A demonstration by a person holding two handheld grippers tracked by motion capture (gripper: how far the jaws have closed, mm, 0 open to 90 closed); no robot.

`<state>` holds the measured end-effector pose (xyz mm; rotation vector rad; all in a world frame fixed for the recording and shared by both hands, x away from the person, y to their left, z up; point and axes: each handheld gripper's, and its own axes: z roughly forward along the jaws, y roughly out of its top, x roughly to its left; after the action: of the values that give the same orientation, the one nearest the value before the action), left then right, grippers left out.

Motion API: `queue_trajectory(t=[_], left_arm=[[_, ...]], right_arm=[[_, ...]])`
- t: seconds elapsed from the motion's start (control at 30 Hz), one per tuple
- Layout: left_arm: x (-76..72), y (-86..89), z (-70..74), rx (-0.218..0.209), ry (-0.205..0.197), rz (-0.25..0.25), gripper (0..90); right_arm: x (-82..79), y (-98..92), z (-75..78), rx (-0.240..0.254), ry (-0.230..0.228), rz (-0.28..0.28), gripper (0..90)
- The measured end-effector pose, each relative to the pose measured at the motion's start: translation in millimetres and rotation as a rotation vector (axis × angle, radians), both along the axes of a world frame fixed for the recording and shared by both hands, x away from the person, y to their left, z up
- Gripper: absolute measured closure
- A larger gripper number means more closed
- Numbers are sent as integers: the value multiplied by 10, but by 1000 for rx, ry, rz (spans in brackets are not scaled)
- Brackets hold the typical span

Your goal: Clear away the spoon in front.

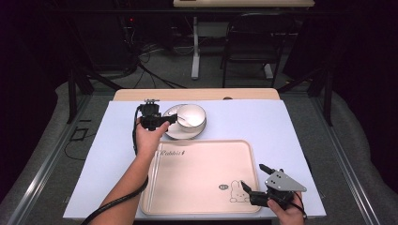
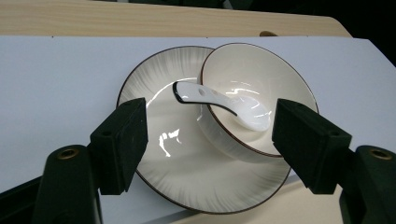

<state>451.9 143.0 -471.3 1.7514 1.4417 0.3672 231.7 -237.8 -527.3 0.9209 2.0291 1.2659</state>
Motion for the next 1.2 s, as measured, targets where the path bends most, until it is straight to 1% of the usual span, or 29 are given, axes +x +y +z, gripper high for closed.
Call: queue_trajectory(t=[0.37,0.47,0.63,0.77,0.83,0.97,1.07,1.2], left_arm=[[165,-75,-23,3,16,8,269],[211,-98,-41,13,23,11,269],[287,-115,-95,6,48,20,279],[333,-138,-133,3,51,27,292],[355,-145,-153,7,59,24,297],[391,-165,-214,11,70,35,320],[403,-178,-254,13,67,49,343],[420,-200,-288,16,70,45,363]], right_arm=[[0,-1,0,1,1,0,146],[0,0,1,2,2,1,145],[0,1,1,3,0,1,146],[2,-1,2,3,-1,2,146],[2,0,2,4,-1,2,146],[2,0,2,3,-1,3,146],[4,1,0,6,1,2,146],[3,2,1,4,2,4,146]])
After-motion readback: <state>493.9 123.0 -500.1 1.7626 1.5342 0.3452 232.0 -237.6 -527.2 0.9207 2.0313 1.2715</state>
